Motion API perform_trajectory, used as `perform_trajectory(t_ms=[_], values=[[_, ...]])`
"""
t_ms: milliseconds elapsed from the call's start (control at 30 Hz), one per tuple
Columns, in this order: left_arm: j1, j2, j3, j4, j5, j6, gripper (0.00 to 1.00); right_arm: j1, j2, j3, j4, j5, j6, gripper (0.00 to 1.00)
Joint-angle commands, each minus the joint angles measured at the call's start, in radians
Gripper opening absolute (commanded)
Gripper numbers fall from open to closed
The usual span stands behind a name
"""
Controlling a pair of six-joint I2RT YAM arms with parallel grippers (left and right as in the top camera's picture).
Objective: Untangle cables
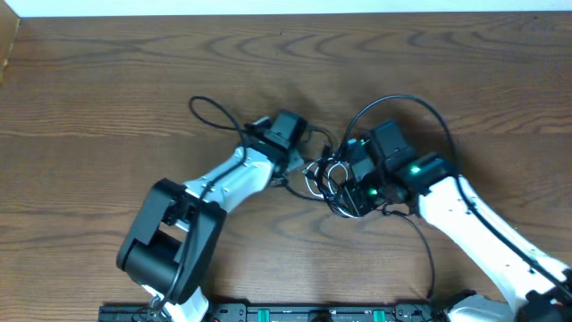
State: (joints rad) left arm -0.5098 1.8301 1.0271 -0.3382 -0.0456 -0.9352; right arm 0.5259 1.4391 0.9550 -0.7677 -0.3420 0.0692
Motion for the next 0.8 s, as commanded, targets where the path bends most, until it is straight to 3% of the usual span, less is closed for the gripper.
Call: perform_trajectory(t_ms=[0,233,467,633,767], values=[[0.081,-0.014,0.004,-0.033,0.039,-0.05,0.08,0.048,0.041,-0.025,0.0,0.003,0.057,0.38],[0.111,-0.014,0.004,-0.032,0.07,-0.05,0.08,0.144,0.146,-0.082,0.098,0.227,0.23,0.34],[0.111,-0.014,0.004,-0.044,0.069,-0.05,0.08,0.149,0.263,-0.082,0.175,0.261,0.287,0.27],[0.111,-0.014,0.004,-0.046,0.068,-0.05,0.08,0.149,0.264,-0.076,0.192,0.252,0.318,0.01],[0.111,-0.014,0.004,-0.047,0.068,-0.05,0.09,0.143,0.226,-0.051,0.184,0.246,0.319,0.01]])
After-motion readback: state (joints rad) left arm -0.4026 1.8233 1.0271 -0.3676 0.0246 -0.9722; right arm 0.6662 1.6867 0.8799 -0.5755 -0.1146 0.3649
